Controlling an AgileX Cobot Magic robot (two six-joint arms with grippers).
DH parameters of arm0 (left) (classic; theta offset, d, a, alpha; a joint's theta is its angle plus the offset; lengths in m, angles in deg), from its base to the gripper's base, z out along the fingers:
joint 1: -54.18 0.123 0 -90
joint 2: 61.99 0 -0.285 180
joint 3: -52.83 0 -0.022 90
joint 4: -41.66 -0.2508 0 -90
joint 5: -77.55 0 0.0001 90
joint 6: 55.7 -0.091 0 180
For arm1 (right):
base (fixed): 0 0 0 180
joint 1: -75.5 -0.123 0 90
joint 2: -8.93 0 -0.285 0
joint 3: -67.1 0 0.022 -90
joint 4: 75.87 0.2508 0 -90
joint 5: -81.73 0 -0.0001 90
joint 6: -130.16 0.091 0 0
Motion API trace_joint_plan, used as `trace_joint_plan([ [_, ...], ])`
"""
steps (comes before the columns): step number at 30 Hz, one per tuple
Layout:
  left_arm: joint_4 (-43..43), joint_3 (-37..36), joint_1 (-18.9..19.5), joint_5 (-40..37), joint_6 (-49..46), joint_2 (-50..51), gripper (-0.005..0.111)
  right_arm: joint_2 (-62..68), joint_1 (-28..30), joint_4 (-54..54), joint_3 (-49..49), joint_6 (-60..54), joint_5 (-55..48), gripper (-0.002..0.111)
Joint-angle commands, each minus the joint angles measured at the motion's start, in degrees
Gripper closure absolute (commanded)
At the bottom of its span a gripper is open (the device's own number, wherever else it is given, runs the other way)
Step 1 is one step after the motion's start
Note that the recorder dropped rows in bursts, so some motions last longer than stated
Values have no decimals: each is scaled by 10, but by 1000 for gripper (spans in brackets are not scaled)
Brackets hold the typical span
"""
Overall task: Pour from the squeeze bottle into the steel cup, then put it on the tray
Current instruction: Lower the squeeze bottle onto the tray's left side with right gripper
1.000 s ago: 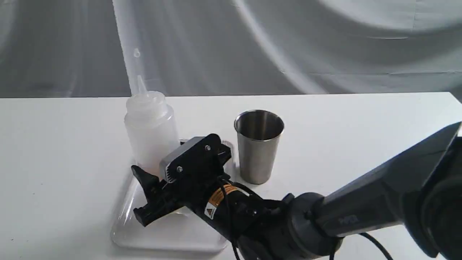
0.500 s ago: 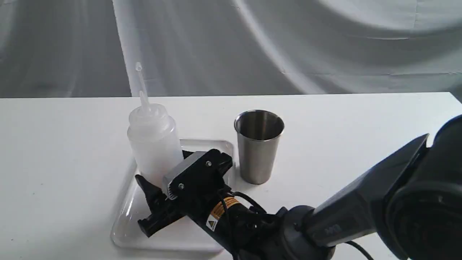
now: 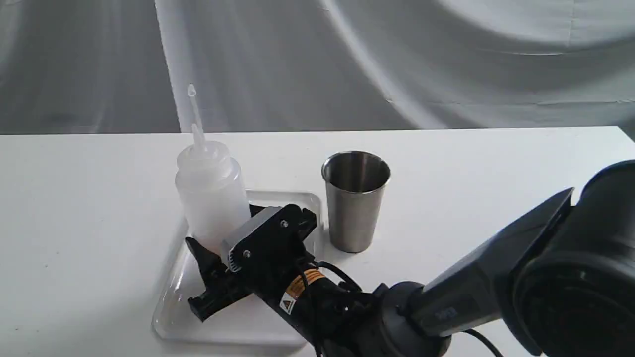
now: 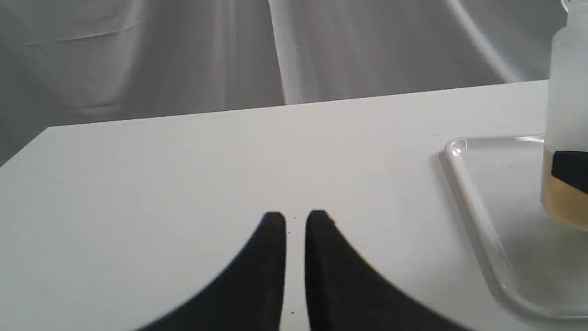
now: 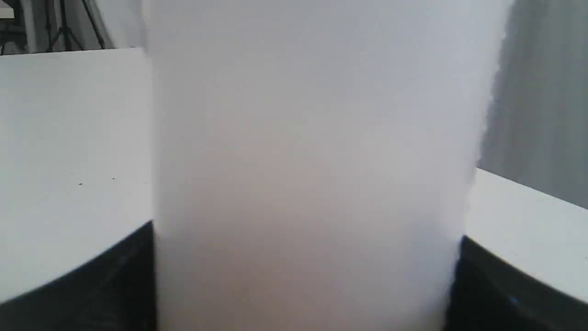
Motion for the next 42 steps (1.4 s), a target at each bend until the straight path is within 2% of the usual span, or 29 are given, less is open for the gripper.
trace_joint_plan([
  [1, 0, -3, 2, 4, 1, -3, 98, -3, 6, 0, -13, -3, 8, 108],
  [42, 0, -3, 2, 4, 1, -3, 98, 23, 6, 39, -34, 15, -6, 108],
])
